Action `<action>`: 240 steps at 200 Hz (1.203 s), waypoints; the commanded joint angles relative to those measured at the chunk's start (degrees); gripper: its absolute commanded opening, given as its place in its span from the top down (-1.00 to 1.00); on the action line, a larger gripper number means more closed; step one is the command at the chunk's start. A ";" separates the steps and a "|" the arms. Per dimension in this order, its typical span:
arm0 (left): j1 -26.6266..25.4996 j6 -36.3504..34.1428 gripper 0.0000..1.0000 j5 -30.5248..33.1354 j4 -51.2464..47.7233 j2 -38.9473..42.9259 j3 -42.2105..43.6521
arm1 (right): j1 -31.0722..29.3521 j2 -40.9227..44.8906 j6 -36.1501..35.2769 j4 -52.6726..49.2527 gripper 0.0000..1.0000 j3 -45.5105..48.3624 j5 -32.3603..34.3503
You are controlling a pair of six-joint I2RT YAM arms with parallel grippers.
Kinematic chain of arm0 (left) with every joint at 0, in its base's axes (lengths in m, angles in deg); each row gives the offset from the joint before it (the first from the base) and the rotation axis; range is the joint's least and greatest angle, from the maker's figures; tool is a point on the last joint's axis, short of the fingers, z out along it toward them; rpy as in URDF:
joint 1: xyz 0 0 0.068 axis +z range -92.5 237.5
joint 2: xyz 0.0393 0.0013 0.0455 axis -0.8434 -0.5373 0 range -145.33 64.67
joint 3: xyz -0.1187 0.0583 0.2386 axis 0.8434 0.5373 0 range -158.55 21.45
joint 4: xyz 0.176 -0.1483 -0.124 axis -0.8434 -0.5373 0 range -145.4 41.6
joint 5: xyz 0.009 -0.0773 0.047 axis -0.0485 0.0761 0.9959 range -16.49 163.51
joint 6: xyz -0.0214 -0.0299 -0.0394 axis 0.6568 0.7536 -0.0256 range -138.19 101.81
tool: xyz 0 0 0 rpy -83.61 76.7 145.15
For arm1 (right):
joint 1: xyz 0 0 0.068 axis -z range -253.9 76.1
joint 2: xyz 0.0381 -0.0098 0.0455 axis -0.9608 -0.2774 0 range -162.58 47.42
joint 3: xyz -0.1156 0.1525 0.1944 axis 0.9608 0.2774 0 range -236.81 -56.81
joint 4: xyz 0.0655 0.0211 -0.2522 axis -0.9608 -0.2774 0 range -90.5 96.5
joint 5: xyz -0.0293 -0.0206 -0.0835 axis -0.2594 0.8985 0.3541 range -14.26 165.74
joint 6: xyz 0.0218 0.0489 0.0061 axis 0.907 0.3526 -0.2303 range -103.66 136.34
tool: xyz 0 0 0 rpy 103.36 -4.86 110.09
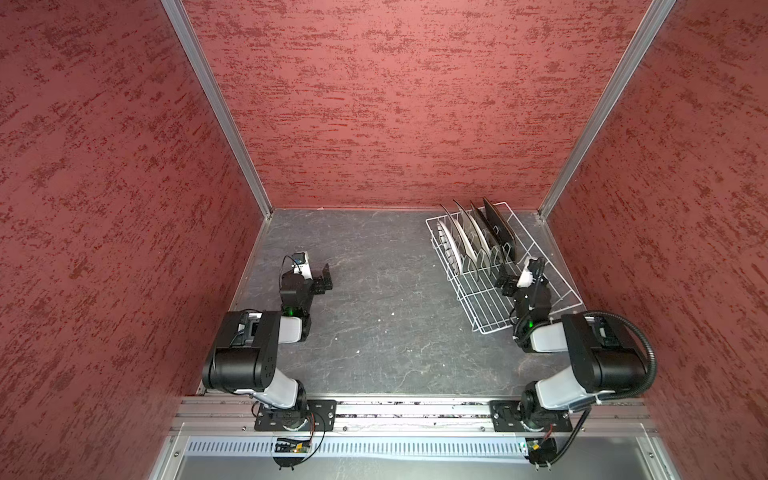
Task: Unload the plates from the dish rack
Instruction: 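Raise both arms from rest toward the dish rack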
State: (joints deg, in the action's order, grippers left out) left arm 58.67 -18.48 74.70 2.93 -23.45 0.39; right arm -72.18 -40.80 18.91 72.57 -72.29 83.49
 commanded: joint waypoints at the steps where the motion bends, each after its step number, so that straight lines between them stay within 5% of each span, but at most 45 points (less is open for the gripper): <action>1: -0.29 -0.11 -0.99 0.05 0.52 0.22 -0.39 | 0.35 -0.28 -0.58 0.20 -0.98 -0.60 -0.01; 240: 1.49 0.91 -0.99 -2.97 0.62 0.34 -0.21 | 0.31 -0.26 -0.55 0.06 -0.98 -0.60 -0.10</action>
State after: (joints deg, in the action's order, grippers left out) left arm 59.43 -18.37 73.28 2.95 -23.45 0.39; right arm -72.18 -40.78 18.91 72.59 -72.29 83.47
